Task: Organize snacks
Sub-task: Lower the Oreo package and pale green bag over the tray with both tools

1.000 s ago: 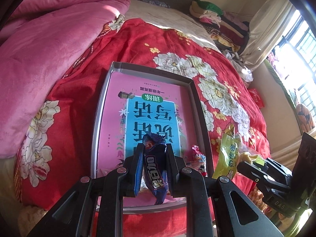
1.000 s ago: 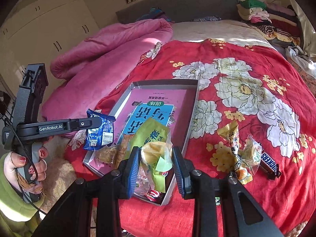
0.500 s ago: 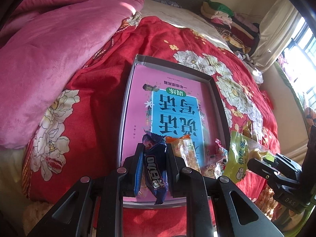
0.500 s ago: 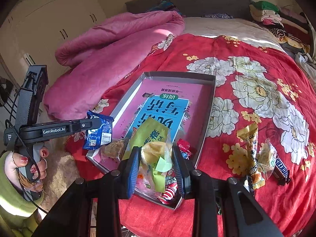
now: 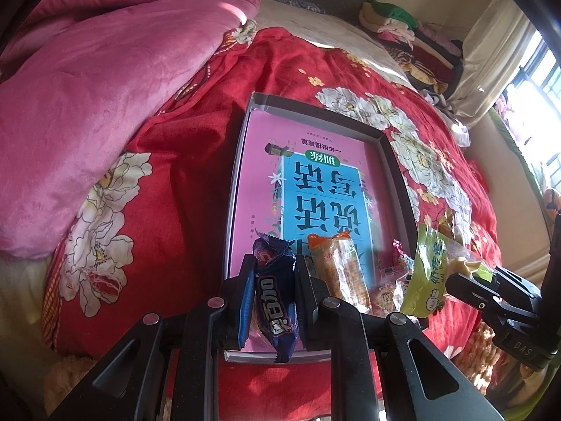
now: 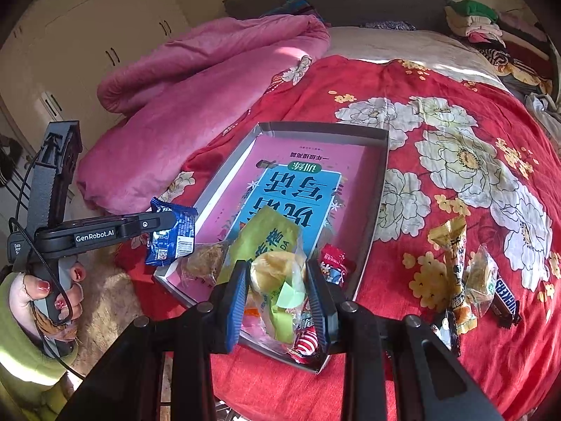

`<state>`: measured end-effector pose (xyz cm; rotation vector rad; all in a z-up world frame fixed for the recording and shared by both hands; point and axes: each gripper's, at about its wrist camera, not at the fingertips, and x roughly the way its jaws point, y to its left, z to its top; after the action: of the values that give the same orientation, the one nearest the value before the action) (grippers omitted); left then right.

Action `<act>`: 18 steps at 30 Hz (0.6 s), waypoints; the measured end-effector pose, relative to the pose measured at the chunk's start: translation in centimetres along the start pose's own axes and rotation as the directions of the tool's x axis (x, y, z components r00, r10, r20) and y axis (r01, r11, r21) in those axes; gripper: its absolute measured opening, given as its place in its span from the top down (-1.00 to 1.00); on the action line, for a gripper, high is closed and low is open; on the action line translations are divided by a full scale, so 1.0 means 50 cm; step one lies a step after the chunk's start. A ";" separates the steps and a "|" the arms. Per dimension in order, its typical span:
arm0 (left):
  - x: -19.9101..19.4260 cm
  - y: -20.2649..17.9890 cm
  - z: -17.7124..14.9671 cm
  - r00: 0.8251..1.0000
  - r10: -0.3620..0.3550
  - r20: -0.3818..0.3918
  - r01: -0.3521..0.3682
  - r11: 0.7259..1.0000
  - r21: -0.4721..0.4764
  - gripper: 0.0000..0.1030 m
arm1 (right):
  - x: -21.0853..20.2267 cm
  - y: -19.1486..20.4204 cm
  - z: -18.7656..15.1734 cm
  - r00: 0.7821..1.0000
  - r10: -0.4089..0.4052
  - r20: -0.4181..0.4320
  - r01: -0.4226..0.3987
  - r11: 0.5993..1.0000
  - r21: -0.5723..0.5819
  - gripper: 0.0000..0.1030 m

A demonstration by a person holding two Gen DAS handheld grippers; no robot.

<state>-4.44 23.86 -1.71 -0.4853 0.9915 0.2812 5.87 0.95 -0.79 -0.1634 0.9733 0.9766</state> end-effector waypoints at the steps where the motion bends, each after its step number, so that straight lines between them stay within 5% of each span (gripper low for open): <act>1: 0.001 0.000 0.000 1.000 0.005 0.000 -0.005 1.000 0.004 0.59 | 0.000 0.001 -0.001 1.000 0.001 -0.001 -0.001 1.000 -0.001 0.35; 9: 0.004 -0.001 -0.006 0.999 0.036 0.001 -0.036 0.999 0.024 0.59 | 0.012 -0.001 -0.008 1.000 0.003 -0.017 -0.003 1.000 0.005 0.35; 18: 0.023 0.011 -0.012 1.000 -0.016 0.005 0.016 1.000 -0.006 0.59 | 0.040 0.007 -0.018 0.999 0.008 -0.044 -0.008 1.000 -0.004 0.35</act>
<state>-4.52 24.05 -3.11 -0.4978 0.9814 0.2709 5.41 1.93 -2.71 -0.1854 1.0129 0.9857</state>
